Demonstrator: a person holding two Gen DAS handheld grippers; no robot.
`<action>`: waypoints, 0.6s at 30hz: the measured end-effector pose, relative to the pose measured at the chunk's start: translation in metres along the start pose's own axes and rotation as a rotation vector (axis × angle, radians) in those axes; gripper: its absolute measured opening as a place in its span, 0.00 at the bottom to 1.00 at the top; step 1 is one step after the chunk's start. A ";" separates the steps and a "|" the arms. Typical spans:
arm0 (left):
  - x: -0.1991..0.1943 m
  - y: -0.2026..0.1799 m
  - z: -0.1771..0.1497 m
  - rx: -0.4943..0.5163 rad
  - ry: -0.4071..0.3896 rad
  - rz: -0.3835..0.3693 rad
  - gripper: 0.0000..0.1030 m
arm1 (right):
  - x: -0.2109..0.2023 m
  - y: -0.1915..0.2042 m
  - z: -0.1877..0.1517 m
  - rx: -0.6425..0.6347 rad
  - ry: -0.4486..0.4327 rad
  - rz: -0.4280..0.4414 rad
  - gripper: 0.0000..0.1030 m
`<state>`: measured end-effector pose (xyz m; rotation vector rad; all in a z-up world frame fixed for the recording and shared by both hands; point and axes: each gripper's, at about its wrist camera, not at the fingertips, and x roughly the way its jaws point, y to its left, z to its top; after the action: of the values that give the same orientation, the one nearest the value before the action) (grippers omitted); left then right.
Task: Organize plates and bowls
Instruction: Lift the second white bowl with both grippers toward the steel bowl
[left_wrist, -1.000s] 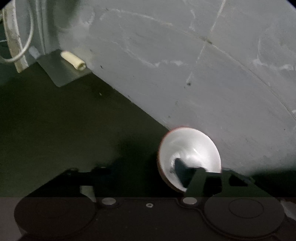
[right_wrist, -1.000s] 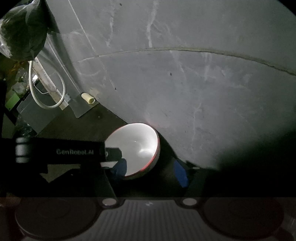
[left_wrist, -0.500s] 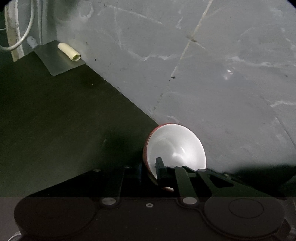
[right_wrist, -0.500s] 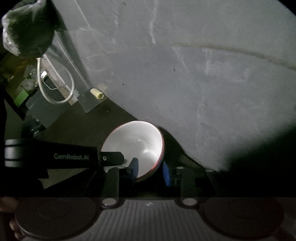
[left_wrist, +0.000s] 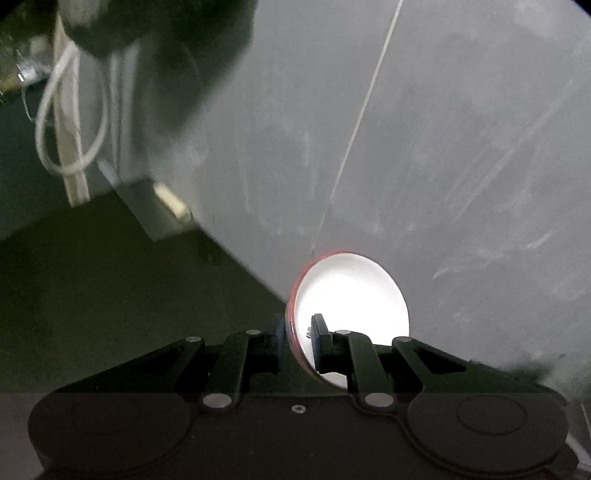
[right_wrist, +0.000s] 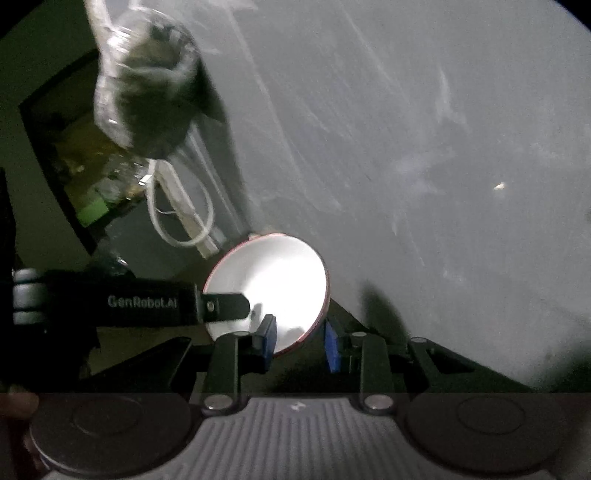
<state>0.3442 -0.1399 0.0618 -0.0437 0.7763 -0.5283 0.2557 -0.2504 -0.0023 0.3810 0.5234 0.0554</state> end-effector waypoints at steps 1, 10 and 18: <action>-0.012 -0.003 0.000 0.001 -0.032 0.012 0.15 | -0.007 0.005 0.002 -0.010 -0.012 0.012 0.30; -0.092 -0.003 -0.019 -0.046 -0.178 0.060 0.14 | -0.058 0.044 0.005 -0.132 -0.079 0.095 0.30; -0.144 0.014 -0.051 -0.105 -0.224 0.103 0.14 | -0.084 0.085 -0.007 -0.237 -0.078 0.164 0.29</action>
<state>0.2306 -0.0528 0.1160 -0.1570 0.5830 -0.3775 0.1834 -0.1816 0.0630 0.1926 0.4025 0.2574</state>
